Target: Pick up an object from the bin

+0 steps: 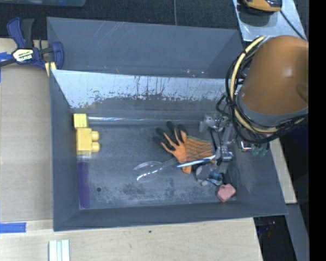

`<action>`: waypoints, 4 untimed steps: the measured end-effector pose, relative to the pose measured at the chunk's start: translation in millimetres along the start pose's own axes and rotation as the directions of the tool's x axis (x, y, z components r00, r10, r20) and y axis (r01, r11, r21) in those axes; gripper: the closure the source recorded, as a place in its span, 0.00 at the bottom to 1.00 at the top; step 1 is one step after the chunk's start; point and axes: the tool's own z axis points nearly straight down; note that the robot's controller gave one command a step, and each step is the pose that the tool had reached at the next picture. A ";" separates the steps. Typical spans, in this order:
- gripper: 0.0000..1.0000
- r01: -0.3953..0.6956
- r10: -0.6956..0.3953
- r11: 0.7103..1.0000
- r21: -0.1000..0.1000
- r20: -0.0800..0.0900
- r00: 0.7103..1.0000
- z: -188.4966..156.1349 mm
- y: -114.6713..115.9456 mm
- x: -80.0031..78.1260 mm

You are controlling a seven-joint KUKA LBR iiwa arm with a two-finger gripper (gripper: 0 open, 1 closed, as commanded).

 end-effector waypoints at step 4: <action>0.00 -0.217 0.217 0.976 -0.001 0.007 0.976 129.5 29.2 -90.2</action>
Offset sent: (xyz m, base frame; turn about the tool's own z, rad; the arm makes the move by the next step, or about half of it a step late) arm 0.1006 -0.0184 -0.1716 0.0201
